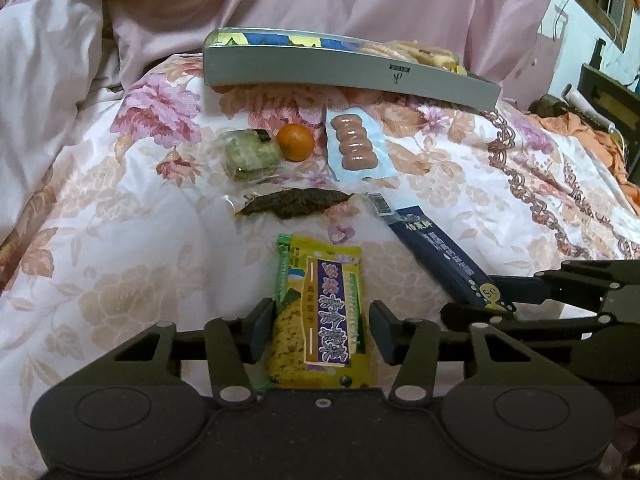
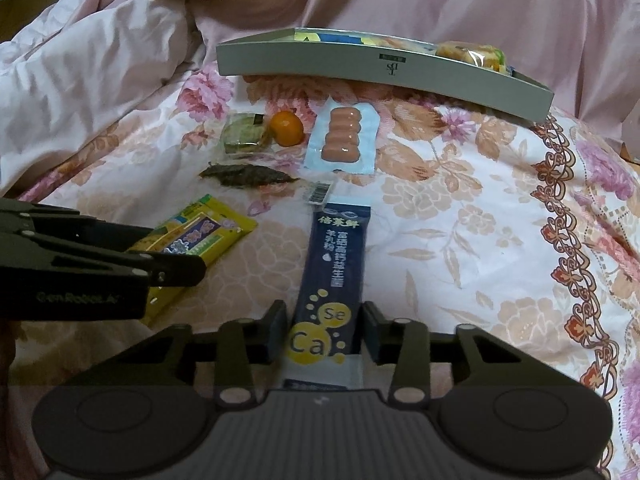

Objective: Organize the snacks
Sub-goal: 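Lift the yellow bar and blue calcium pack and carry them toward the grey tray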

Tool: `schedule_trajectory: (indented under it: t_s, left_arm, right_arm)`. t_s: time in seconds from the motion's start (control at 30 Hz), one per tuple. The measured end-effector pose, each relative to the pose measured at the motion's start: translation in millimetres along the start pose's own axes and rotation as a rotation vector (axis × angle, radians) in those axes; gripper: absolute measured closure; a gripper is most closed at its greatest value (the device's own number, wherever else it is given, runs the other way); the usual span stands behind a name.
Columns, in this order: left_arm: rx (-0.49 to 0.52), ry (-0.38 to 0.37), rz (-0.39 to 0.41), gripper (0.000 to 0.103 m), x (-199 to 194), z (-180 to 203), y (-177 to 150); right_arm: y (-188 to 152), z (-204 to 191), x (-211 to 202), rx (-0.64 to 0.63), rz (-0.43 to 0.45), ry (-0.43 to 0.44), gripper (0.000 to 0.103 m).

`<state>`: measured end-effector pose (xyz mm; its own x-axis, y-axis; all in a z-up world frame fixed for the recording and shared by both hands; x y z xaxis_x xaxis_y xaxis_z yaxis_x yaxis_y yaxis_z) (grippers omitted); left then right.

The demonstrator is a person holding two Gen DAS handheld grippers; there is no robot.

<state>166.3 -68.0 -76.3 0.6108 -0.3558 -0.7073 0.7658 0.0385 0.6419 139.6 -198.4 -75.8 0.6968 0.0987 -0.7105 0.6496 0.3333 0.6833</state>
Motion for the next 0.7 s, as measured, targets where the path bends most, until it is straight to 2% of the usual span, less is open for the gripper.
schedule_trajectory:
  t_s: [0.23,0.53,0.7]
  left_arm:
    - [0.071,0.047,-0.002,0.05,7.5,8.2,-4.1]
    - [0.117,0.072,0.005,0.048,11.3,13.3,-6.6]
    - [0.139,0.079,0.013,0.052,11.9,15.4,-6.9]
  right_arm:
    - [0.9,-1.9,-0.2,-0.028,0.004,-0.008,0.064]
    - [2.2,-3.4,-0.9,-0.052,0.016,-0.009,0.066]
    - [4.0,-9.5,-1.3,-0.109,0.024,-0.021,0.07]
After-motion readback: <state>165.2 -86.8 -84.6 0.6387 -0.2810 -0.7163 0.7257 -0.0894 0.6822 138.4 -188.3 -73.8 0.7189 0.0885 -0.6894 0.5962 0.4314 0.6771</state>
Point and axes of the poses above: each gripper's, at about its wrist camera, not at the fingertips, and x roughly the way its jaws point, z to its right, y to its top, the point moved 6 cm from there along x, roughly the way its jaws point, and after that the axes turned 14 degrees about -x, right-handed, at the moved point
